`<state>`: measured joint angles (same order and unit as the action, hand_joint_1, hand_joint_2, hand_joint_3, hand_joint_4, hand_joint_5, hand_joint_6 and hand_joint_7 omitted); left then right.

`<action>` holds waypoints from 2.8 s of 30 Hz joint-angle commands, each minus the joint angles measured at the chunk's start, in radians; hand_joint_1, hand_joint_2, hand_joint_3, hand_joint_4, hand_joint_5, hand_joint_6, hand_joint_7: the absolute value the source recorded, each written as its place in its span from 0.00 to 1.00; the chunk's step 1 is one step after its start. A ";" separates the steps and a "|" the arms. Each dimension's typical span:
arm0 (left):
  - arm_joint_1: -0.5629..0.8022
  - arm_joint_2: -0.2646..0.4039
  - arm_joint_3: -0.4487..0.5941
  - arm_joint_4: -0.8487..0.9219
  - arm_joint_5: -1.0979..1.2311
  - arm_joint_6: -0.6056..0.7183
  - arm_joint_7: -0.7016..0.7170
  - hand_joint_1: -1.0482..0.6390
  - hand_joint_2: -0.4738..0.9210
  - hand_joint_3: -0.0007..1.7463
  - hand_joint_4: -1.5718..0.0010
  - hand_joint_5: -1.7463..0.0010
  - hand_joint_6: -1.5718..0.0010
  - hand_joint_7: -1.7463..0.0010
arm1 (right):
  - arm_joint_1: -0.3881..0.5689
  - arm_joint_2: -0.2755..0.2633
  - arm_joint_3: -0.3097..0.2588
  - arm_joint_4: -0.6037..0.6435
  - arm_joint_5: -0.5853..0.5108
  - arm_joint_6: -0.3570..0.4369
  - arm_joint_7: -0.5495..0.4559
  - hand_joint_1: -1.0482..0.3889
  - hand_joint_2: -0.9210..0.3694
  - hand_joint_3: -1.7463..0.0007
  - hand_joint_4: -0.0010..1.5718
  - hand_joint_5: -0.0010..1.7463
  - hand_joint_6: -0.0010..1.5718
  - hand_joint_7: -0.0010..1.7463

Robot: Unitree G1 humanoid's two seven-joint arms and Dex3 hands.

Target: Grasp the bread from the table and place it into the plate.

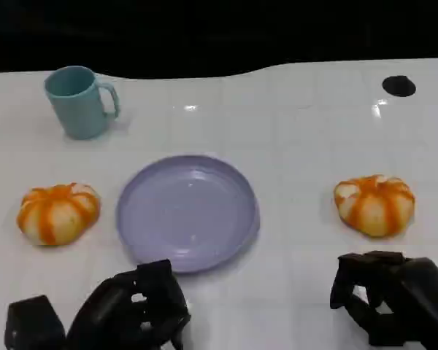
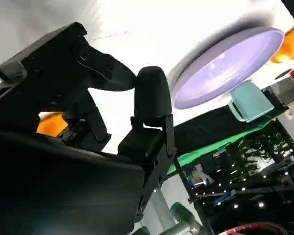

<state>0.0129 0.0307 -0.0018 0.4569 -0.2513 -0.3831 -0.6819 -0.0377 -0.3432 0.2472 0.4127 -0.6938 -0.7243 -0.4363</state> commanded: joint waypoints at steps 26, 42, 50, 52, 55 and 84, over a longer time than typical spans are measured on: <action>-0.009 0.013 0.006 0.005 -0.014 -0.003 -0.001 0.30 0.85 0.32 0.48 0.00 0.50 0.21 | -0.009 -0.017 0.000 0.003 0.005 0.005 0.004 0.60 0.34 0.40 0.56 1.00 0.49 0.84; -0.010 0.016 0.008 0.009 -0.013 -0.005 -0.004 0.30 0.85 0.32 0.49 0.00 0.50 0.21 | -0.016 -0.019 -0.014 -0.004 0.039 -0.027 0.009 0.59 0.31 0.47 0.52 0.82 0.53 0.54; -0.015 0.016 0.010 0.022 -0.018 -0.009 -0.010 0.31 0.84 0.31 0.49 0.00 0.50 0.21 | -0.012 -0.019 -0.047 -0.061 0.071 0.005 0.038 0.51 0.16 0.72 0.40 0.77 0.52 0.26; -0.016 0.016 0.010 0.022 -0.017 -0.010 -0.009 0.31 0.85 0.31 0.49 0.00 0.50 0.21 | -0.016 -0.023 -0.058 -0.074 0.071 0.010 0.041 0.50 0.10 0.81 0.35 0.62 0.50 0.19; -0.015 0.017 0.010 0.021 -0.018 -0.007 -0.011 0.31 0.85 0.31 0.49 0.00 0.50 0.21 | -0.023 -0.040 -0.072 -0.097 0.055 0.030 0.046 0.49 0.01 0.93 0.30 0.36 0.45 0.05; -0.006 0.013 0.000 0.004 0.000 -0.008 0.009 0.30 0.84 0.32 0.49 0.00 0.50 0.21 | -0.188 -0.112 -0.006 -0.310 -0.239 0.621 0.363 0.32 0.03 1.00 0.03 0.12 0.16 0.01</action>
<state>0.0081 0.0311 -0.0044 0.4600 -0.2564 -0.3840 -0.6817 -0.1879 -0.4476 0.2237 0.0925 -0.9147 -0.1412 -0.0951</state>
